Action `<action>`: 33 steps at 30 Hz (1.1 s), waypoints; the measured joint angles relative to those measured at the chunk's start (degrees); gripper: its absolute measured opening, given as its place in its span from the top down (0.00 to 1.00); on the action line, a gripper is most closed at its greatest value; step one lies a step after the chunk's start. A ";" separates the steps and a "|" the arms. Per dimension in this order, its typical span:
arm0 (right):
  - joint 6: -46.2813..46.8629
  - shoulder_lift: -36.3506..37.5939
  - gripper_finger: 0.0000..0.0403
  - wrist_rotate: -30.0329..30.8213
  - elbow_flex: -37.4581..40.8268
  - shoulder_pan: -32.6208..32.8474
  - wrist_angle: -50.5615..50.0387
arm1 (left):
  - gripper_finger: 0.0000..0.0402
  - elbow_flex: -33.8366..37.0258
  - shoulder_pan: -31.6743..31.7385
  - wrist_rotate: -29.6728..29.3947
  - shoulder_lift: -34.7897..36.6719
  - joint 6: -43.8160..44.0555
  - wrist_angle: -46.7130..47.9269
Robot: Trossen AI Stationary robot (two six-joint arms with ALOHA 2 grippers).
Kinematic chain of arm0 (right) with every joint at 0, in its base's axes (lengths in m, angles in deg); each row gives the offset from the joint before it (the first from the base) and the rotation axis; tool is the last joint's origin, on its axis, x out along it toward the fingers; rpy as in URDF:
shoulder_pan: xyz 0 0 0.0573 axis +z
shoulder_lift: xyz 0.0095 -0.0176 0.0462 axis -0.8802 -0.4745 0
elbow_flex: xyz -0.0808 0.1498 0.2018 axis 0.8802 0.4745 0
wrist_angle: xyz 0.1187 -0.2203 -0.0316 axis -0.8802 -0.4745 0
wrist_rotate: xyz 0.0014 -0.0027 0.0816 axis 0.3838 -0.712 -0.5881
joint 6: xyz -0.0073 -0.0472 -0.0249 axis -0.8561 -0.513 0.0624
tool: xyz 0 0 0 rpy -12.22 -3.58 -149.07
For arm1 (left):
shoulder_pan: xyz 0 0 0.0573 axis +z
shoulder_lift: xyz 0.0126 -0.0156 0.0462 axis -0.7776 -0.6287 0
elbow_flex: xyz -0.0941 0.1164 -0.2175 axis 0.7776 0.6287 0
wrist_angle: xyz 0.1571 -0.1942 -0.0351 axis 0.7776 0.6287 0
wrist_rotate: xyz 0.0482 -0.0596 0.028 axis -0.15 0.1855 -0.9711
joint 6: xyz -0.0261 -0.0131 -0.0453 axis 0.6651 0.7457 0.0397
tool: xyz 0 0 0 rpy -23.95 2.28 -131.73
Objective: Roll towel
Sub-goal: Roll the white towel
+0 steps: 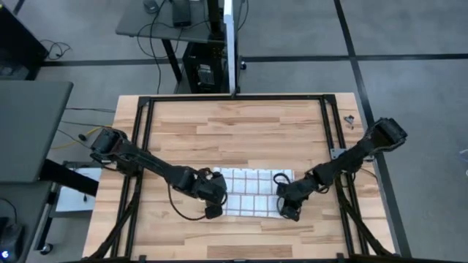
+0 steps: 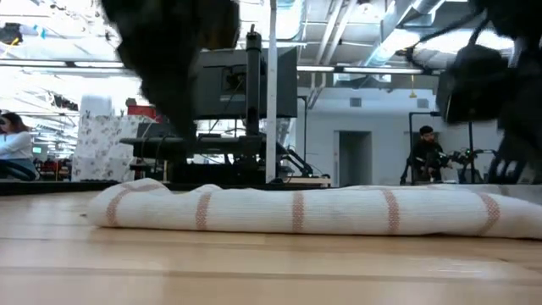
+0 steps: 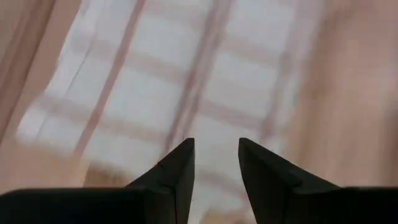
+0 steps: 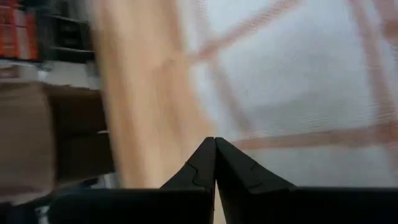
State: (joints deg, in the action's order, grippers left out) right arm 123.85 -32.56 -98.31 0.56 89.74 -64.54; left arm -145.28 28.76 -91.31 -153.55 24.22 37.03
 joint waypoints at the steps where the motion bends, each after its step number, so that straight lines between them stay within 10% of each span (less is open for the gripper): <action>1: 0.04 1.03 1.00 0.00 0.00 0.29 -1.95 | 0.73 -0.07 0.00 -0.02 -0.32 -0.91 -1.42; 11: 2.32 -1.98 1.00 2.32 0.07 1.80 -4.19 | 0.73 0.08 -0.15 4.74 -11.25 -0.88 -4.87; 33: 8.23 6.50 1.00 1.55 0.07 3.33 1.12 | 0.73 -3.65 -0.85 3.17 -6.74 -5.22 6.13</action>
State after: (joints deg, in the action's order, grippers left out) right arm 132.07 -26.06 -96.75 0.62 93.07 -63.42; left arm -148.94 27.91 -88.14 -160.29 19.01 43.15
